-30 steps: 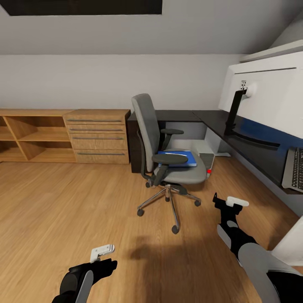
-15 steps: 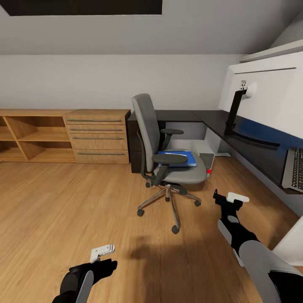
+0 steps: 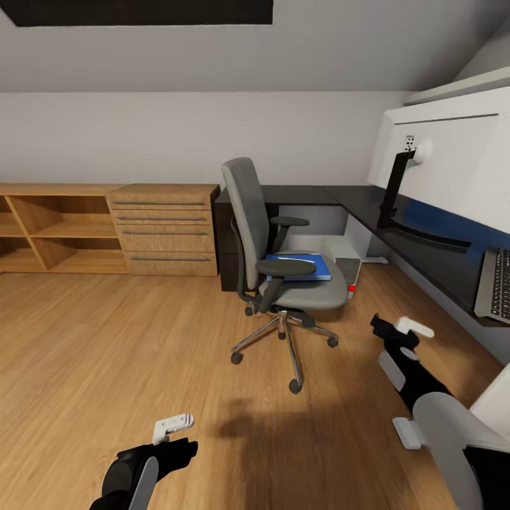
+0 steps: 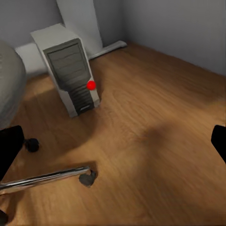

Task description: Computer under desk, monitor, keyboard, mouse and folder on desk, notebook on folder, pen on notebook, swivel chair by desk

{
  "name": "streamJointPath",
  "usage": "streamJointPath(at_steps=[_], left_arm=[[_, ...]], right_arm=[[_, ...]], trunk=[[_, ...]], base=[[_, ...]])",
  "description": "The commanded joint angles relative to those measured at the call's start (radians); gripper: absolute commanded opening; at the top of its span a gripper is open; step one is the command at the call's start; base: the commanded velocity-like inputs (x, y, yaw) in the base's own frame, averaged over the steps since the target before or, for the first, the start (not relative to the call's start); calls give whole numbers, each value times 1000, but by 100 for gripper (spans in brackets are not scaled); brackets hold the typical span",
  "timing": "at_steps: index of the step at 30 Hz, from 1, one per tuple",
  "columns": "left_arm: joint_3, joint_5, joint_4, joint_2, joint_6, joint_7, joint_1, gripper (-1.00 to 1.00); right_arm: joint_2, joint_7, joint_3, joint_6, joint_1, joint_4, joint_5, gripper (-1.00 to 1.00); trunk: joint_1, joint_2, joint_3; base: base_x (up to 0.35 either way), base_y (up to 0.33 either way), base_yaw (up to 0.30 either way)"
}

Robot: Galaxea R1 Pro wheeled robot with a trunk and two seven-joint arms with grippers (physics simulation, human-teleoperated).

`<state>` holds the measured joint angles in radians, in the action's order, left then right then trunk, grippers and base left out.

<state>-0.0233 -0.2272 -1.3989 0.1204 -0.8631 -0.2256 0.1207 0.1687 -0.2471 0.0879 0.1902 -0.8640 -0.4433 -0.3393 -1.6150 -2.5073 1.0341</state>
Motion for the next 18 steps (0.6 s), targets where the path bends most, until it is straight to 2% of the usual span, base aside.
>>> streamJointPath(at_steps=[1,2,3,7,10,14,18], left_arm=[[-1,-11,0,1,-4,-8,1,100],[-1,-11,0,1,-4,-8,1,100],[-1,-11,0,1,-4,-8,1,100],[-1,-11,1,1,-3,-8,1,100],[-1,-11,1,1,-3,-8,1,100],[-1,-11,1,1,-2,-8,1,100],[-2,-11,9,1,-2,-8,1,100]], right_arm=[[5,7,0,-8,-2,-10,-41,100],[8,15,2,-24,-4,-19,-70,100],[14,32,4,-58,-5,-38,-125,100],[27,81,6,-118,-7,-62,-209,100],[35,110,6,-134,-8,-68,-233,100],[49,198,7,-159,-8,-76,-270,100],[52,214,8,-163,-7,-78,-278,100]], trunk=[[0,0,1],[0,0,1],[0,0,1],[0,0,1],[0,0,1],[0,0,1],[0,0,1]], base=[[0,0,0],[0,0,0],[0,0,0],[0,0,0],[0,0,0],[5,0,0],[141,0,0]])
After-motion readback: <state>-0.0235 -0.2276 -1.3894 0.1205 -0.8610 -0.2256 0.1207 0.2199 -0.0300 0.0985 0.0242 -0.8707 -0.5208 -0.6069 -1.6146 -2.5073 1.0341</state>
